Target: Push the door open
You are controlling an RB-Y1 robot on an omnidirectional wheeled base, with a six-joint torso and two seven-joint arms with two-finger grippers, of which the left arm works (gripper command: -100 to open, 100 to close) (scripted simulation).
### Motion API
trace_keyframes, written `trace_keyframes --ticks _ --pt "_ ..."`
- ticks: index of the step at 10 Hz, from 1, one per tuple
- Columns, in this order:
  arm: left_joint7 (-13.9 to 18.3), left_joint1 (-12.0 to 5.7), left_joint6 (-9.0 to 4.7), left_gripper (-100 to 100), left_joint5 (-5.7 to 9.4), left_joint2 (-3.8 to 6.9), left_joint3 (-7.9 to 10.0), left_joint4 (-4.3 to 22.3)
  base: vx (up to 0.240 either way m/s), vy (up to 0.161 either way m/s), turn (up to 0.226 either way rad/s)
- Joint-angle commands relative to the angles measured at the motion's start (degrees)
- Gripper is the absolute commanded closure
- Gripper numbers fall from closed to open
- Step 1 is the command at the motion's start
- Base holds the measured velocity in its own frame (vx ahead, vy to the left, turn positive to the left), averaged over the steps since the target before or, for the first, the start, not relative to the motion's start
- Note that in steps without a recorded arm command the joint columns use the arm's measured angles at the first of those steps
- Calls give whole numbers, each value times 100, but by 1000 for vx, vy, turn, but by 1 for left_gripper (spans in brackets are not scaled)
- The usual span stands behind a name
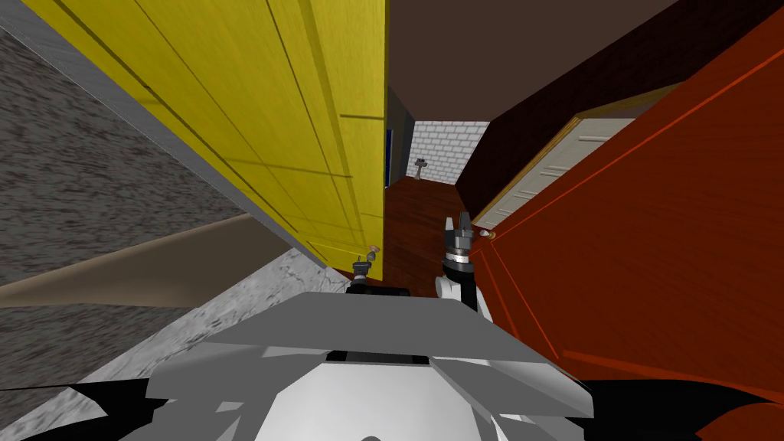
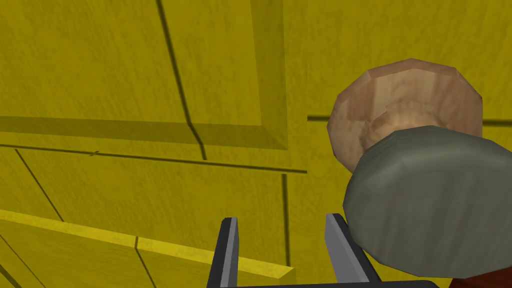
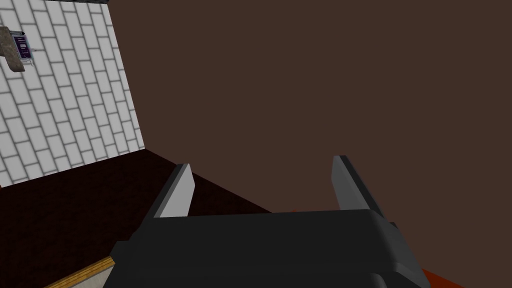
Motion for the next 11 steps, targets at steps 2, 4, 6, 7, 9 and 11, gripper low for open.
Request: trace_keyframes --ticks 2,4,6,7,9,11 --pt "-263 -174 372 -100 -8 -271 52 -232 -36 13 84" --pt "-334 -205 478 -100 3 -335 91 -275 -24 7 30" --pt "-334 -205 478 -100 3 -335 91 -275 1 0 -8" --pt "-455 -256 655 -100 21 -460 155 -349 -13 2 78" --pt "-499 -275 720 -100 27 -512 179 -376 -10 6 25" --pt "-499 -275 720 -100 27 -512 179 -376 -4 3 -3"
